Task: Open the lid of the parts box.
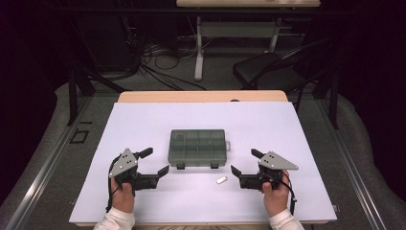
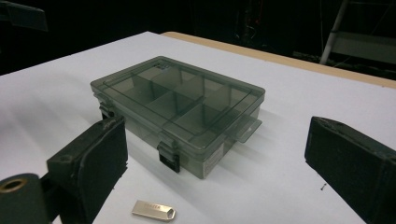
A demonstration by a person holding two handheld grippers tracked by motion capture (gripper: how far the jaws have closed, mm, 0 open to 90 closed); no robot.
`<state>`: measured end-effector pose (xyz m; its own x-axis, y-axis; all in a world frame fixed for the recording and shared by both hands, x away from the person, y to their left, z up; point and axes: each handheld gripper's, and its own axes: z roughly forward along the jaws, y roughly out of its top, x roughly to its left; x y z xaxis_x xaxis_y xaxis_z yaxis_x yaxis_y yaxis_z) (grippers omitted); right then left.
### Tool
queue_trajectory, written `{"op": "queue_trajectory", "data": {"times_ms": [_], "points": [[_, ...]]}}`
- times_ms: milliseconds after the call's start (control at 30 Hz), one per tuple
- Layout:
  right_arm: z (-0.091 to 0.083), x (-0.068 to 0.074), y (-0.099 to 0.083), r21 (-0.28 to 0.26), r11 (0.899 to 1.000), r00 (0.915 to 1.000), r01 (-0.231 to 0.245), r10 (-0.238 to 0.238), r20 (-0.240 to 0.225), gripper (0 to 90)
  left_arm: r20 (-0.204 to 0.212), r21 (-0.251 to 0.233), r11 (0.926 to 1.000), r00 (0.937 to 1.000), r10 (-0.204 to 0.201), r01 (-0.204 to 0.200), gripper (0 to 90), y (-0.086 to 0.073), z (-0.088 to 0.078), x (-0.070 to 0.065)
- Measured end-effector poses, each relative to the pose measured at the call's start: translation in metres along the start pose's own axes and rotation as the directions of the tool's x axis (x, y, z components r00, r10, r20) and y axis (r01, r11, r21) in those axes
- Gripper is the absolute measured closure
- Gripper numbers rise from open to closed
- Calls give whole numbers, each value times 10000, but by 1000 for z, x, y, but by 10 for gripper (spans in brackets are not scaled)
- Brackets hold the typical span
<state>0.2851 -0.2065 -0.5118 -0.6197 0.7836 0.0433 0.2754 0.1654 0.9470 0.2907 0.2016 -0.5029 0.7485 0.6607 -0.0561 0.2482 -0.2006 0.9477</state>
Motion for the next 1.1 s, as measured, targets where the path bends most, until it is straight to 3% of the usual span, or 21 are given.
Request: {"op": "queue_trajectory", "data": {"times_ms": [100,233,367,400,433,533,633,800,833,867,900,1000,1100], "points": [[1,2,-1,93,9998,9995,-164,167,-250,28,61,144,9998,9999,-128,127,116,-1,2,1],[3,2,0,335,9991,9991,-243,255,-351,0,57,392,9986,9994,-356,353,44,-1,6,3],[10,4,2,755,9956,9984,-554,558,-25,0,63,547,9962,9976,-688,683,18,-1,10,5],[15,6,3,1002,9939,9977,-461,408,539,0,151,579,9953,9968,-782,772,4,0,11,6],[18,7,3,1138,9921,9960,-532,445,770,0,188,606,9951,9966,-797,784,3,0,12,6],[24,7,1,1584,9837,9946,-850,743,726,0,-40,1162,9906,9974,-720,719,3,-1,17,5],[25,8,0,1700,9811,9935,-926,796,815,17,-162,1287,9885,9968,-784,798,3,-1,19,4],[23,11,2,1443,9877,9945,-596,463,939,79,-289,1318,9874,9960,-850,880,9,-1,21,2],[24,12,2,1400,9890,9947,-487,352,971,112,-344,1324,9878,9963,-785,824,28,-1,22,2],[25,14,3,1284,9915,9958,-203,85,916,183,-463,1229,9895,9964,-709,761,112,0,23,2],[25,14,3,1284,9915,9958,-203,85,916,183,-463,1229,9895,9964,-709,761,157,0,23,2],[25,18,8,1170,9923,9927,414,-542,1081,307,-518,1142,9887,9944,-922,976,164,6,25,5],[26,18,11,1061,9934,9923,445,-563,1104,360,-658,980,9892,9925,-1030,1092,249,8,26,6]]}}
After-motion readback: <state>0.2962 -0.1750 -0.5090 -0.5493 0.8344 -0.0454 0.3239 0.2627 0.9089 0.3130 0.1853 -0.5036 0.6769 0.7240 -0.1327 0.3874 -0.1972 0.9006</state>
